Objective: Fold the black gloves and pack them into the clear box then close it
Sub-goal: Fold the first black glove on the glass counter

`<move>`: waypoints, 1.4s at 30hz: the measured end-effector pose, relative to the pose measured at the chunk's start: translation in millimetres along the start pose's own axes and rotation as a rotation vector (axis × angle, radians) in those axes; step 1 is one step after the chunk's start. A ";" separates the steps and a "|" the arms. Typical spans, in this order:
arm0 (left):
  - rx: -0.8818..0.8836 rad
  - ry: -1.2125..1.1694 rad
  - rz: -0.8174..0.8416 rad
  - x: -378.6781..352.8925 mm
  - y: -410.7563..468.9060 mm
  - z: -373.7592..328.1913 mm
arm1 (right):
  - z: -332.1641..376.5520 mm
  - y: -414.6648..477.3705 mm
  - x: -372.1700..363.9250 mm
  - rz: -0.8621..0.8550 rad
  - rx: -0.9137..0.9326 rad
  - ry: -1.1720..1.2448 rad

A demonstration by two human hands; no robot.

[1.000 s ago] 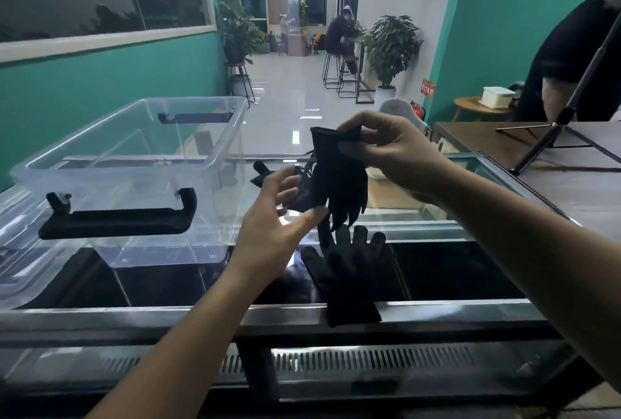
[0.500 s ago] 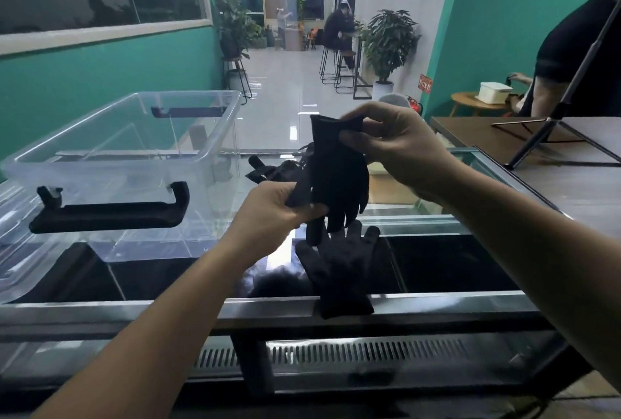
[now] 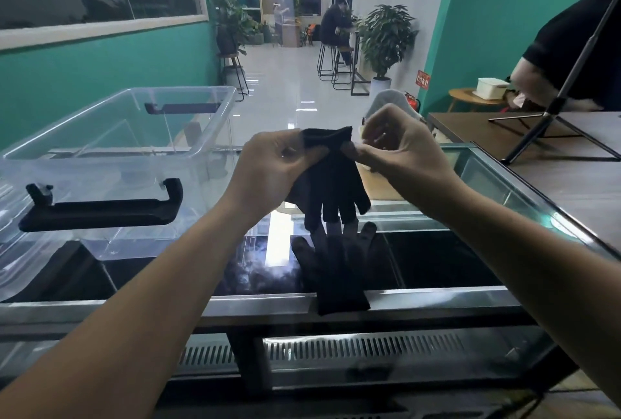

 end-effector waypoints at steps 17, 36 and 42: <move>-0.394 0.321 -0.010 -26.6 -53.3 -7.2 | -71.5 -46.9 -64.0 0.329 -0.892 1.211; -0.312 0.595 0.116 -60.1 -141.1 22.4 | -111.7 -50.5 -50.6 0.211 -0.974 1.125; -0.297 0.565 0.071 -58.2 -154.3 22.5 | -121.5 -51.4 -50.0 0.187 -1.007 1.091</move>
Point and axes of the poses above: each hand's wrist, its own y-axis towards the middle knuckle, its own x-axis out of the back of the hand, z = x × y, the point moved 5 cm from there along y, towards the middle knuckle, and after that the axes turned 11 degrees about y, right-handed, at the moved point
